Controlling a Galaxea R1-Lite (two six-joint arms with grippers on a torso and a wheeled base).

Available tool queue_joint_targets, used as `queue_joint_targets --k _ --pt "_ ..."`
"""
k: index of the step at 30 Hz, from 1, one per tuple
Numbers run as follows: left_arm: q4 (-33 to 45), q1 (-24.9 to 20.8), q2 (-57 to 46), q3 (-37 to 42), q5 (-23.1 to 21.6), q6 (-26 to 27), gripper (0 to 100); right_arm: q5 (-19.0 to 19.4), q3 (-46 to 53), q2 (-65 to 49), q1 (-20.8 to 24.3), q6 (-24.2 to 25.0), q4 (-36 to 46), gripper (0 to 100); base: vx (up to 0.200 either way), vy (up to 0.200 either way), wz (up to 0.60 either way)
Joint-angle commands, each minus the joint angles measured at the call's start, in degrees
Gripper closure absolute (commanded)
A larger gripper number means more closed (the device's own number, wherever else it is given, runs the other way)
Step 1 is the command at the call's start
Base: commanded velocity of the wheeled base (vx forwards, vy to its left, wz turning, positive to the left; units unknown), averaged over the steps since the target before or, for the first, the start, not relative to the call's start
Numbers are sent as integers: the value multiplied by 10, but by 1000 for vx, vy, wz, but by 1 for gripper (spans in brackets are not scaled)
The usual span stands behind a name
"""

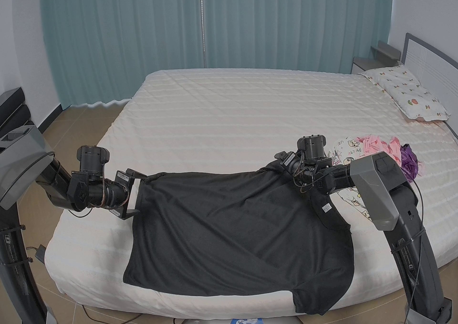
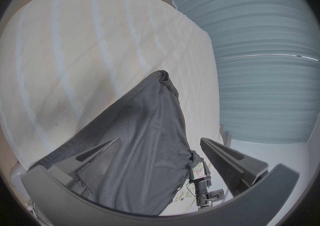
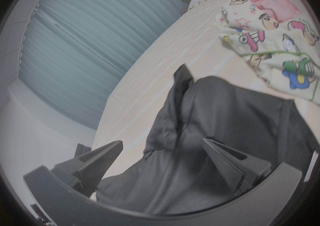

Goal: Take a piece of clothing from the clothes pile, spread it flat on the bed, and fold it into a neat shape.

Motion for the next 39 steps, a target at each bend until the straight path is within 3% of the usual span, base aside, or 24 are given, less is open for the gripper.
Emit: queue_joint_targets --k 1,15,24,28,35,39 --pt "0 0 0 0 1 0 0 2 0 5 -2 2 -6 0 0 0 0" --pt "0 0 0 0 1 -1 0 8 0 24 -2 16 -54 0 0 0 0" --pt "-3 0 -2 9 1 0 0 51 0 21 -2 17 -184 0 0 0 0" --pt "-3 0 -2 9 1 0 0 51 0 -4 -8 16 -225 0 0 0 0" --pt "-3 0 -2 9 0 0 0 40 0 -29 -24 15 -202 0 0 0 0" --pt "-3 0 -5 18 -1 1 0 9 52 -60 -33 8 -155 0 0 0 0"
